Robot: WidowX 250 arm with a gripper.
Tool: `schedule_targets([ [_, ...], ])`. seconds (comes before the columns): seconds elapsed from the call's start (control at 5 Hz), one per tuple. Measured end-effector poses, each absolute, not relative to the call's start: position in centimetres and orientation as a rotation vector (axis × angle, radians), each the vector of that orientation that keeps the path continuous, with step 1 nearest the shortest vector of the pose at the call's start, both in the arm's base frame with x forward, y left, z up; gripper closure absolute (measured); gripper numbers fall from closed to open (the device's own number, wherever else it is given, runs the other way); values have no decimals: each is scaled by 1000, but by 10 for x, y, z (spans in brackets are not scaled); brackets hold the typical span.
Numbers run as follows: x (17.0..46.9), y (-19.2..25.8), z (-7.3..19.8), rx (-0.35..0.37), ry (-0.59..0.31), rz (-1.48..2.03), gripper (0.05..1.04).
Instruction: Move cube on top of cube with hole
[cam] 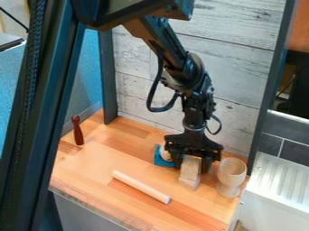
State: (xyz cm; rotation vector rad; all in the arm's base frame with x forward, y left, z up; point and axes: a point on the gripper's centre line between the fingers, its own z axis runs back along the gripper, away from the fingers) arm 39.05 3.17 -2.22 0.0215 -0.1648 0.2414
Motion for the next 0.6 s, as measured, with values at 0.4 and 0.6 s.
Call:
schedule_targets([
  [0.4,385,43,-9,-37,-179,246,81],
  [0.6,379,53,20,-109,-243,231,83],
])
